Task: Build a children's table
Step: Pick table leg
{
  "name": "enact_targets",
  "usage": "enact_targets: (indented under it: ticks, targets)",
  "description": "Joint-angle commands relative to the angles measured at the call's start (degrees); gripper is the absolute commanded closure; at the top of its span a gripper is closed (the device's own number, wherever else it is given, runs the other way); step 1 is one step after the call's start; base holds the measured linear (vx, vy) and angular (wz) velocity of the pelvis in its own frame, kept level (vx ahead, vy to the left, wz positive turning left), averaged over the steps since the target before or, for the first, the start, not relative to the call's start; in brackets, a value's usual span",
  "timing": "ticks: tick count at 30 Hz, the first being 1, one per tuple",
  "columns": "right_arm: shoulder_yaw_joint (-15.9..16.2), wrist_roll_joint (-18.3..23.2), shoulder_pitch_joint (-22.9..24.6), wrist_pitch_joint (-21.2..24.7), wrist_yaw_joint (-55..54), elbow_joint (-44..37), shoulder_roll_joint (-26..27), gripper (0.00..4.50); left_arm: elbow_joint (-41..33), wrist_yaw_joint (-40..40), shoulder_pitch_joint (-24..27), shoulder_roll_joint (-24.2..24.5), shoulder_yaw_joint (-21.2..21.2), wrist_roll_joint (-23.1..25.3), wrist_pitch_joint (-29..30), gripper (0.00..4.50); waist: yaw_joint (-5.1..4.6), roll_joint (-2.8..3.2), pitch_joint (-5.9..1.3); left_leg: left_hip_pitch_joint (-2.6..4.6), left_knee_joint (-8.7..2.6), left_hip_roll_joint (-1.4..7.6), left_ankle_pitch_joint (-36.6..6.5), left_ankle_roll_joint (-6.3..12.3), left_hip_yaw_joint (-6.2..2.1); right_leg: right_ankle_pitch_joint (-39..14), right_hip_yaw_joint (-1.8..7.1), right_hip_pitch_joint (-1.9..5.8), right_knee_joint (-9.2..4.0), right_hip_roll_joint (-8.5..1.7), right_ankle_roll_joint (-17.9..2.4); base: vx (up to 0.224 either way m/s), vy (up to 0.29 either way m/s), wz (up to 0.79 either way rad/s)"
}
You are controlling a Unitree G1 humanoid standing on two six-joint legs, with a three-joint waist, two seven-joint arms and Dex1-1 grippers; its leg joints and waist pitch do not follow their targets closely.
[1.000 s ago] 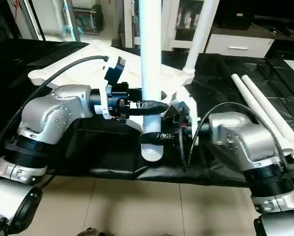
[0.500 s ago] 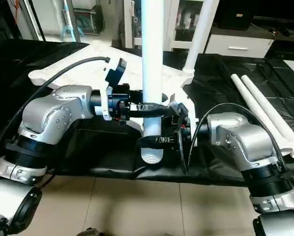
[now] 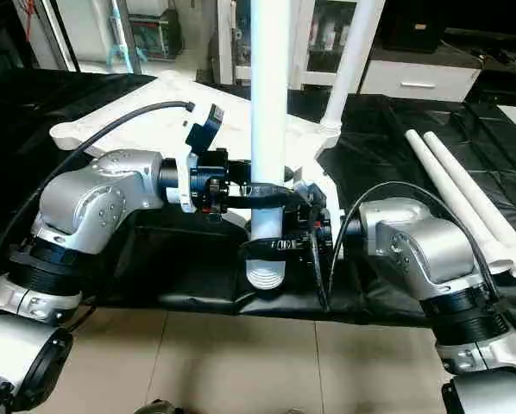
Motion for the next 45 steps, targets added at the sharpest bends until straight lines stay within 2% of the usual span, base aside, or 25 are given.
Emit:
enact_targets:
  ticks: [1,3,4,13,14,16,18,22,25,26,27,28,30,31,33,34,35,36,37,38,39,40,41,42,45]
  targets:
    - [0.3,0.1,-0.7,-0.3,0.6,0.0,-0.3,2.36,-0.8,0.1,-1.0,0.0,-0.4,0.3,0.0,2.63,-0.06,-0.61,-4.45,1.05,-4.31,2.21,-6.0,1.69,-0.99,-8.7,2.36,3.4,-3.6,-2.85,-14.0,0.0,0.0,0.0]
    - [0.4,0.1,-0.7,-0.5,0.6,0.2,-0.2,2.5,-0.9,0.0,-1.0,-0.1,-0.5,0.4,0.1,2.63,-0.05,-0.66,-4.43,1.02,-4.3,2.2,-6.1,1.77,-0.99,-9.0,2.37,3.43,-3.62,-2.88,-14.0,0.0,0.0,0.0]
    - [0.4,0.1,-0.7,-0.6,0.5,0.2,-0.2,2.5,-1.0,0.0,-1.0,-0.2,-0.5,0.3,0.2,2.63,-0.01,-0.37,-4.42,1.04,-4.3,2.19,-6.1,1.69,-1.04,-9.1,2.36,3.41,-3.61,-2.88,-14.0,0.0,0.0,0.0]
    - [-0.4,-0.4,-0.1,-0.8,0.2,0.1,0.4,2.57,-1.1,0.6,-0.9,-0.5,-0.3,0.4,0.2,2.63,-0.1,-0.31,-4.44,1.14,-4.37,2.23,-6.8,1.39,-1.03,-8.2,2.33,3.39,-3.64,-2.76,-14.4,0.0,0.0,0.0]
    - [-0.5,-0.4,0.0,-0.9,0.1,0.1,0.3,2.57,-1.0,1.1,-0.9,-0.6,0.1,0.1,1.1,2.28,-0.1,-0.34,-4.46,1.13,-4.36,2.22,-6.8,1.39,-1.03,-8.2,2.33,3.43,-3.6,-2.77,-14.4,0.0,0.0,0.0]
    - [-0.6,-0.3,0.1,-0.9,0.1,0.0,0.3,2.58,-1.1,1.1,-0.8,-0.6,0.5,-0.6,2.0,1.93,-0.13,-0.32,-4.44,1.11,-4.33,2.17,-6.9,1.4,-1.0,-8.3,2.34,3.44,-3.63,-2.76,-14.5,0.0,0.0,0.0]
    - [-0.8,-0.2,0.3,-0.9,0.0,-0.2,0.1,2.59,-1.9,0.6,-0.4,-0.6,1.8,-2.7,3.3,1.9,-0.08,-0.24,-4.41,1.19,-4.38,2.21,-7.3,1.17,-1.0,-8.9,2.32,3.38,-3.68,-2.78,-14.6,0.0,0.0,0.0]
    - [-1.1,-0.5,0.5,-1.0,-0.1,-0.3,0.0,2.6,-2.2,0.4,-0.2,-0.6,2.7,-3.6,3.5,1.51,-0.15,-0.21,-4.44,1.12,-4.37,2.2,-7.0,1.27,-1.05,-8.0,2.31,3.43,-3.63,-2.71,-14.7,0.0,0.0,0.0]
    - [-2.2,-1.1,1.2,-1.7,-1.8,-0.4,-0.3,2.61,-0.1,2.5,-0.4,-1.1,6.4,-4.0,1.2,1.39,-0.14,-0.23,-4.41,1.13,-4.39,2.18,-7.3,1.19,-1.04,-8.4,2.32,3.45,-3.74,-2.76,-14.6,0.0,0.0,0.0]
    - [-2.2,-1.1,1.2,-1.7,-1.8,-0.4,-0.3,2.61,-0.1,2.5,-0.4,-1.1,6.4,-4.0,1.2,1.38,-0.16,0.15,-4.41,1.13,-4.35,2.18,-7.4,1.0,-1.07,-8.3,2.32,3.44,-3.69,-2.75,-14.6,0.0,0.0,0.0]
    - [-2.5,-1.4,1.4,-1.9,-2.4,-0.5,-0.4,2.61,0.4,3.2,-0.4,-1.2,7.5,-4.3,0.8,1.38,-0.19,-0.02,-4.44,1.2,-4.36,2.17,-7.7,0.85,-1.05,-8.3,2.3,3.45,-3.77,-2.72,-14.6,0.0,0.0,0.0]
    - [-4.2,-1.8,2.7,-2.6,-4.8,-0.4,-0.3,2.61,0.6,4.3,0.4,-0.3,9.8,-5.0,1.3,1.38,-0.18,0.05,-4.45,1.18,-4.37,2.15,-7.8,0.75,-1.05,-8.4,2.32,3.46,-3.73,-2.72,-14.5,0.0,0.0,0.0]
    - [-5.3,-1.9,3.4,-3.0,-6.1,-0.5,-0.2,2.61,0.5,4.8,0.9,0.3,10.5,-5.3,1.6,1.38,-0.15,0.17,-4.43,1.27,-4.41,2.11,-8.2,0.47,-1.04,-8.8,2.31,3.36,-3.83,-2.68,-14.1,0.0,0.0,0.0]
    - [-6.3,-2.0,4.1,-3.4,-7.3,-0.8,-0.1,2.61,-0.1,4.1,2.1,1.6,10.4,-5.1,1.8,1.38,-0.22,0.52,-4.43,1.27,-4.46,2.05,-8.3,0.38,-1.11,-9.0,2.24,3.34,-3.8,-2.56,-13.9,0.0,0.0,0.0]
    - [-7.4,-2.4,4.7,-4.1,-9.0,-1.3,0.0,2.61,-0.7,3.4,3.5,3.1,10.4,-5.0,2.5,1.38,-0.38,0.27,-4.34,1.23,-4.59,2.01,-8.8,0.17,-1.09,-9.9,2.22,3.33,-3.95,-2.55,-13.3,0.0,0.0,0.0]
    - [-9.1,-2.9,5.7,-5.2,-11.3,-2.4,0.3,2.61,-1.6,4.0,5.9,4.7,11.1,-4.1,2.1,1.38,-0.59,0.89,-4.34,1.27,-4.63,1.99,-9.4,-0.19,-1.08,-10.3,2.23,3.26,-4.08,-2.5,-13.1,0.0,0.0,0.0]
    - [-9.3,-2.9,5.9,-5.4,-11.6,-2.5,0.4,2.61,-1.6,4.2,6.2,4.8,11.2,-3.9,2.0,1.38,-0.57,0.82,-4.36,1.22,-4.63,2.06,-9.4,-0.32,-1.13,-10.2,2.24,3.27,-4.04,-2.56,-12.9,0.0,0.0,0.0]
    - [-12.3,-6.6,6.8,-10.5,-19.9,-3.4,2.6,2.61,-1.6,13.4,9.8,4.6,13.1,2.4,-4.2,1.38,-0.67,1.21,-4.39,1.16,-4.72,2.31,-9.5,-0.75,-1.32,-9.8,2.22,3.17,-4.13,-2.56,-12.5,0.0,0.0,0.0]
    - [-12.9,-7.4,7.0,-11.6,-21.8,-3.5,3.1,2.61,-1.6,15.5,10.5,4.5,13.5,3.8,-5.6,1.38,-1.2,0.86,-4.35,0.99,-4.67,1.96,-9.6,-1.12,-1.22,-9.9,2.1,3.24,-4.18,-2.35,-11.8,0.0,0.0,0.0]
    - [-13.3,-8.2,7.0,-12.6,-23.3,-3.5,3.5,2.61,-1.7,17.0,10.9,4.3,13.8,4.8,-6.5,1.38,-1.12,0.92,-4.6,1.13,-4.6,1.99,-9.6,-1.16,-1.29,-10.0,2.1,3.42,-4.05,-2.44,-11.5,0.0,0.0,0.0]
    - [-15.1,-12.9,7.7,-17.8,-32.6,-2.9,6.1,2.61,-2.5,24.8,13.2,3.0,15.2,9.0,-9.4,1.38,-1.41,0.42,-4.3,0.96,-4.72,2.22,-9.5,-1.26,-1.22,-11.3,2.2,3.04,-4.35,-2.58,-11.0,0.0,0.0,0.0]
    - [-16.0,-14.2,8.2,-18.2,-36.4,-3.1,7.3,2.61,-3.5,27.8,14.5,2.4,16.0,10.3,-10.4,1.38,-1.67,0.67,-4.28,1.25,-4.73,1.86,-10.8,-1.72,-1.13,-14.4,2.02,2.98,-4.63,-2.39,-10.1,0.0,0.0,0.0]
    - [-16.9,-15.9,9.6,-18.0,-41.1,-4.2,8.9,2.61,-5.0,31.9,16.5,1.3,17.1,12.4,-13.1,1.38,-1.64,0.6,-4.39,1.29,-4.71,2.0,-10.5,-1.83,-1.18,-14.5,2.09,2.96,-4.57,-2.41,-9.8,0.0,0.0,0.0]
    - [-17.3,-16.6,13.1,-17.1,-44.5,-8.3,11.6,2.61,-7.8,36.8,19.5,-0.4,18.1,14.6,-14.1,1.38,-1.93,0.27,-4.08,1.1,-5.0,2.06,-10.9,-1.46,-1.15,-15.6,2.13,2.86,-4.92,-2.24,-8.9,0.0,0.0,0.0]
    - [-17.4,-16.6,14.4,-16.8,-45.3,-10.0,12.7,2.61,-8.9,38.5,20.5,-0.7,18.1,15.0,-13.2,1.38,-1.97,0.56,-4.37,1.09,-5.19,2.15,-10.3,-0.48,-1.27,-13.5,2.15,2.94,-4.69,-2.16,-8.3,0.0,0.0,0.0]
